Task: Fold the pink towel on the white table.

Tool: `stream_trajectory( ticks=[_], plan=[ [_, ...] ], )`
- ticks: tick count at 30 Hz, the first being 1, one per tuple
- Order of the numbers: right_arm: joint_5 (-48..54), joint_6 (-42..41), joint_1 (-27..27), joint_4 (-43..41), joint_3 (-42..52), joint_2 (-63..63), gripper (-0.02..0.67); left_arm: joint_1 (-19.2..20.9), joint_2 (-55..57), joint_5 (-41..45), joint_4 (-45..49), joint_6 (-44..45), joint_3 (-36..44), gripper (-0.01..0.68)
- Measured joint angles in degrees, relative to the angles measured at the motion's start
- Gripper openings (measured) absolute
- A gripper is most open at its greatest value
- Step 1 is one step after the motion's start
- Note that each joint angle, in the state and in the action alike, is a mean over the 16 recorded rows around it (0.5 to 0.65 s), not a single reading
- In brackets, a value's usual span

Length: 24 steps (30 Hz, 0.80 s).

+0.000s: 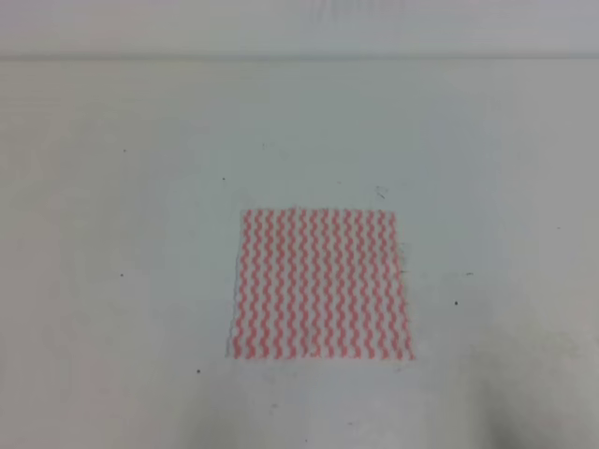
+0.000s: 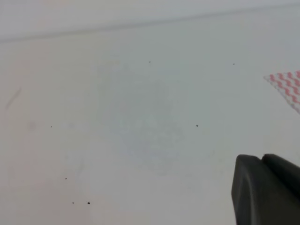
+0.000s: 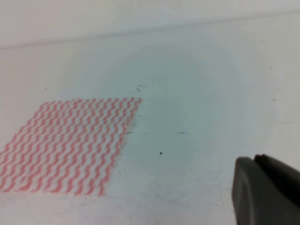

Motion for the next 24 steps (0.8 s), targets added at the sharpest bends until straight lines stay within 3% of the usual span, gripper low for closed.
stream_trajectory(
  ticks=[24],
  plan=[
    [-0.2, 0.0, 0.0, 0.0, -0.5, 0.7, -0.018, 0.0, -1.0, -1.5, -0.3, 0.0, 0.6, -0.005]
  ],
)
